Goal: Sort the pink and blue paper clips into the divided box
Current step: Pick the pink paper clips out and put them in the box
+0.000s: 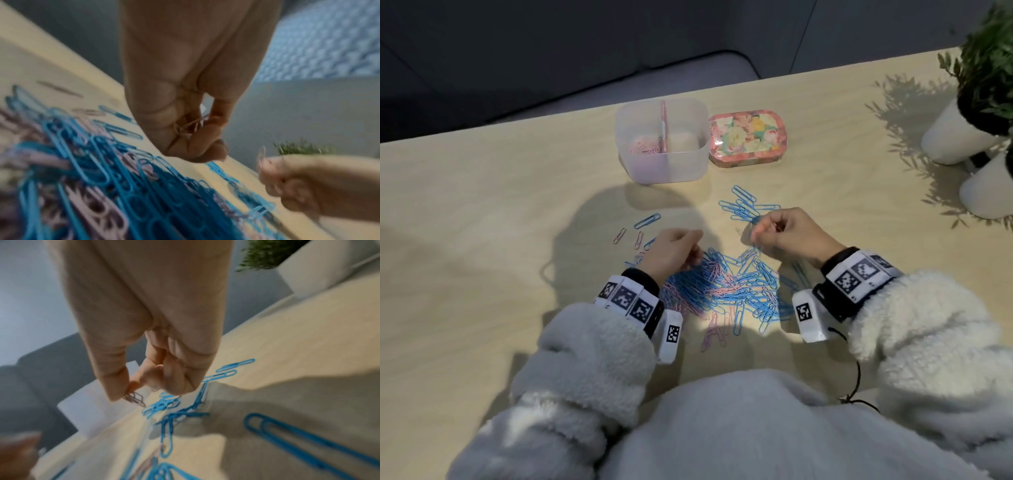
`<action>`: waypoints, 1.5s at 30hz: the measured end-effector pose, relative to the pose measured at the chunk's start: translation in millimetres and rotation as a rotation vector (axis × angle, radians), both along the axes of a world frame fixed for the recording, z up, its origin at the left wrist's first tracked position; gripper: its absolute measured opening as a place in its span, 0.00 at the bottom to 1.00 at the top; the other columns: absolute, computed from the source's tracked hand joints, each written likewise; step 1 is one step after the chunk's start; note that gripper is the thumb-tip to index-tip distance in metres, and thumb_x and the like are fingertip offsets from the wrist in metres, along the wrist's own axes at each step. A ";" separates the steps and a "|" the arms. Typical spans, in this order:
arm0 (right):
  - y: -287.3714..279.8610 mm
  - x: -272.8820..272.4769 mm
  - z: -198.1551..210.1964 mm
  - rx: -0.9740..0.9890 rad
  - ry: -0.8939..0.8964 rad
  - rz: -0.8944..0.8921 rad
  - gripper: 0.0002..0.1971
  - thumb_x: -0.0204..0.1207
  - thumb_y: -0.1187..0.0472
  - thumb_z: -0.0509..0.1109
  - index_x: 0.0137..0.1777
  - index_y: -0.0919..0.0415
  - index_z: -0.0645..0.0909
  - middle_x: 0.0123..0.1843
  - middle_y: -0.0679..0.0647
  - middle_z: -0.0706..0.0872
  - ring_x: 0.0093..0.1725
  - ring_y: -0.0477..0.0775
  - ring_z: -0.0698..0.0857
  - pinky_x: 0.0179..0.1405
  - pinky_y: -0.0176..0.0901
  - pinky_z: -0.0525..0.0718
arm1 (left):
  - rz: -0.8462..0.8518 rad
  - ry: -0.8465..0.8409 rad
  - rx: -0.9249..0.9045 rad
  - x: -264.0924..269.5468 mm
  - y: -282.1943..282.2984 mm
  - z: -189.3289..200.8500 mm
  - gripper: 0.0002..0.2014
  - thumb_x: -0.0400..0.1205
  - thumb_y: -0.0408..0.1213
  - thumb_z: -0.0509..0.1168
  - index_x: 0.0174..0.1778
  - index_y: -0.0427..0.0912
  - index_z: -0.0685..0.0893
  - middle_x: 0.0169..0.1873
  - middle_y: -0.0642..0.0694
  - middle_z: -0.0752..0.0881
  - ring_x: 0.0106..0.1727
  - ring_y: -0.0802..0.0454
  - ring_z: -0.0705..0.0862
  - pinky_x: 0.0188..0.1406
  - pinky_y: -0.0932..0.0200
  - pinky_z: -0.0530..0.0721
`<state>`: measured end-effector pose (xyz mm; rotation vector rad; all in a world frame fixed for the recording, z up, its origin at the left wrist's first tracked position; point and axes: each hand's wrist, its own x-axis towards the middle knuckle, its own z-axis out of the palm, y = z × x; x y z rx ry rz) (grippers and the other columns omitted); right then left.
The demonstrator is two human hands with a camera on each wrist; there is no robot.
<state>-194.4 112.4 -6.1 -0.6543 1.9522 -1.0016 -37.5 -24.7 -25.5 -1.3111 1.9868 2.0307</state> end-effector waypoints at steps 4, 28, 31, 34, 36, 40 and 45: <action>5.0 -8.2 2.8 -0.089 -0.224 -0.132 0.11 0.74 0.74 0.67 0.33 0.62 0.77 0.17 0.43 0.83 0.16 0.37 0.73 0.18 0.24 0.72 | -0.362 -0.146 -0.368 -1.3 10.8 -6.4 0.15 0.86 0.36 0.51 0.37 0.40 0.78 0.31 0.47 0.79 0.35 0.46 0.77 0.41 0.58 0.73; 12.7 -6.7 -32.1 0.110 0.346 0.187 0.13 0.72 0.53 0.73 0.30 0.49 0.74 0.27 0.44 0.78 0.31 0.49 0.77 0.39 0.45 0.74 | 0.076 0.026 0.297 0.2 -10.7 7.2 0.11 0.80 0.29 0.51 0.33 0.44 0.71 0.27 0.48 0.72 0.19 0.59 0.72 0.16 0.69 0.65; 11.2 -19.2 -29.0 0.122 0.418 0.094 0.13 0.73 0.59 0.71 0.29 0.47 0.74 0.26 0.42 0.77 0.29 0.43 0.75 0.38 0.42 0.71 | 0.002 -0.027 0.194 -3.0 -5.8 5.6 0.11 0.80 0.33 0.54 0.32 0.44 0.71 0.24 0.50 0.69 0.20 0.55 0.68 0.17 0.68 0.63; 12.9 -18.4 -25.2 0.220 0.566 0.109 0.05 0.74 0.58 0.67 0.38 0.48 0.79 0.33 0.48 0.82 0.39 0.56 0.82 0.38 0.41 0.72 | -0.328 -0.104 -0.391 -2.5 3.6 3.7 0.07 0.79 0.39 0.64 0.37 0.42 0.79 0.23 0.53 0.72 0.25 0.56 0.70 0.24 0.63 0.66; 14.1 -12.7 -23.1 0.244 0.629 0.142 0.04 0.76 0.57 0.65 0.44 0.51 0.81 0.38 0.52 0.86 0.47 0.60 0.83 0.39 0.42 0.71 | -0.490 -0.174 -0.620 -0.5 6.7 1.8 0.06 0.77 0.42 0.68 0.43 0.43 0.83 0.30 0.51 0.81 0.34 0.52 0.79 0.31 0.60 0.73; 11.6 -0.5 -19.7 0.227 0.677 0.162 0.05 0.75 0.53 0.65 0.44 0.52 0.80 0.35 0.48 0.81 0.49 0.61 0.83 0.41 0.43 0.69 | -0.570 -0.227 -0.722 2.1 6.2 -5.2 0.08 0.78 0.42 0.67 0.48 0.42 0.83 0.50 0.43 0.87 0.53 0.44 0.84 0.51 0.51 0.81; 1.9 15.1 -28.5 0.343 0.692 0.227 0.12 0.71 0.46 0.69 0.41 0.55 0.76 0.41 0.54 0.86 0.46 0.59 0.83 0.39 0.44 0.72 | -0.509 -0.139 -0.701 3.2 6.9 1.3 0.08 0.79 0.40 0.65 0.46 0.39 0.83 0.30 0.53 0.76 0.35 0.51 0.75 0.33 0.59 0.69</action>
